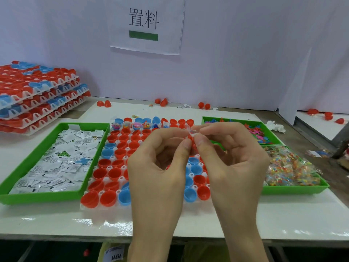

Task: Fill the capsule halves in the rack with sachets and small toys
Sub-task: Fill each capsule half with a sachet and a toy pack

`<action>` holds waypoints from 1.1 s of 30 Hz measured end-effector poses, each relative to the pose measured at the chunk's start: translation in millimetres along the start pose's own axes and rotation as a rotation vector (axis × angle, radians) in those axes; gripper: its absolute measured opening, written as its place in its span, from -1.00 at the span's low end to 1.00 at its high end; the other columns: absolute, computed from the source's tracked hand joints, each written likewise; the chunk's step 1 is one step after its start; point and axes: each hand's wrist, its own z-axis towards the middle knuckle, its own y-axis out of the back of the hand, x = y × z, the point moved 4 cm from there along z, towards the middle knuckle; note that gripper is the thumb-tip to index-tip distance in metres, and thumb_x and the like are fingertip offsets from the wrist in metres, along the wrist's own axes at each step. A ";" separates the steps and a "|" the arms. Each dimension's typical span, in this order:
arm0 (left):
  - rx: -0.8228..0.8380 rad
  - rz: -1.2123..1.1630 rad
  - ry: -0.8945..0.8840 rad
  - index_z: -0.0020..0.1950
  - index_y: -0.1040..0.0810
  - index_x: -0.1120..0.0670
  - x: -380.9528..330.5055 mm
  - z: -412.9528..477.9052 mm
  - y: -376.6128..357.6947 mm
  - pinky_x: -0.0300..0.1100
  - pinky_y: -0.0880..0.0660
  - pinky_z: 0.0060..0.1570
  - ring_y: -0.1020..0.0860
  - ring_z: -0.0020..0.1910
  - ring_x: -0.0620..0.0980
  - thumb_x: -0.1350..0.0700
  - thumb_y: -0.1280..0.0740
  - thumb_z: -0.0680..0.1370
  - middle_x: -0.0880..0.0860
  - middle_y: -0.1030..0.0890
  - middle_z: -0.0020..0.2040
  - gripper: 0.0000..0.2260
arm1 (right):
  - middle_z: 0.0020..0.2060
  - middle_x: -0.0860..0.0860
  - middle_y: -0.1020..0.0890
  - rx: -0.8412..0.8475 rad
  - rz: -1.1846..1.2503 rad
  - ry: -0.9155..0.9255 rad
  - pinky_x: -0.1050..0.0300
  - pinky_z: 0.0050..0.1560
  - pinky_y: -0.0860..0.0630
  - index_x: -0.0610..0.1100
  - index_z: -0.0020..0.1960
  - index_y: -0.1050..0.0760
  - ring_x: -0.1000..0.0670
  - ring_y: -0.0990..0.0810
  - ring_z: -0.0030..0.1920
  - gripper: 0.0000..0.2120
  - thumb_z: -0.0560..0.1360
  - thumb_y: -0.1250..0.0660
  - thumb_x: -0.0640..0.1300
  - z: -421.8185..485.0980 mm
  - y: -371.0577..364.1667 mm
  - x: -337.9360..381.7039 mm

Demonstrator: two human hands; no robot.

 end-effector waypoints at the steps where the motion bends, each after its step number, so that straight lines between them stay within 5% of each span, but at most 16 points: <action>1: -0.003 -0.004 -0.005 -0.06 -0.64 -0.08 -0.8 0.1 0.2 -0.46 -0.53 -0.22 -0.67 -0.15 -0.20 0.20 -0.46 0.50 -0.17 -0.69 -0.19 -0.84 | -0.19 0.03 -0.70 -0.005 -0.003 -0.005 0.29 -0.13 -0.59 0.01 -0.14 -0.60 0.00 -0.71 -0.11 -0.72 0.46 -0.45 -0.38 -0.3 0.1 -0.4; 10: 0.009 -0.088 0.023 -0.10 -0.65 -0.08 -1.1 2.1 2.1 -0.45 -0.54 -0.22 -0.68 -0.18 -0.20 0.21 -0.49 0.44 -0.15 -0.71 -0.21 -0.82 | -0.19 -0.03 -0.72 -0.025 0.067 -0.071 0.25 -0.11 -0.61 -0.07 -0.10 -0.61 -0.02 -0.72 -0.14 -0.84 0.44 -0.48 -0.31 1.1 3.8 -5.8; 19: -0.064 -0.112 0.115 -0.14 -0.64 -0.17 4.2 1.9 1.8 -0.43 -0.54 -0.22 -0.64 -0.14 -0.20 -0.04 -0.44 0.38 -0.17 -0.69 -0.19 -0.91 | -0.18 -0.03 -0.73 -0.019 0.173 -0.149 0.25 -0.11 -0.62 -0.08 -0.13 -0.61 0.00 -0.74 -0.12 -0.86 0.43 -0.48 -0.30 1.3 2.6 -10.5; 25: -0.022 -0.207 0.181 -0.04 -0.65 0.01 9.9 2.0 2.0 -0.36 -0.57 -0.16 -0.67 -0.07 -0.10 0.00 -0.42 0.43 -0.06 -0.70 -0.13 -0.84 | -0.17 0.01 -0.74 0.036 0.153 -0.126 0.25 -0.07 -0.63 -0.10 -0.14 -0.61 0.02 -0.74 -0.07 -0.84 0.44 -0.45 -0.34 1.3 0.6 -7.9; 33: -0.026 -0.497 0.332 -0.14 -0.73 -0.02 20.5 1.8 3.5 -0.29 -0.57 -0.11 -0.67 -0.02 -0.02 0.06 -0.55 0.28 0.05 -0.71 -0.07 -0.83 | -0.18 -0.01 -0.73 0.061 0.099 -0.155 0.25 -0.06 -0.61 -0.09 -0.14 -0.64 -0.01 -0.73 -0.07 -0.87 0.43 -0.49 -0.30 1.7 0.9 -10.1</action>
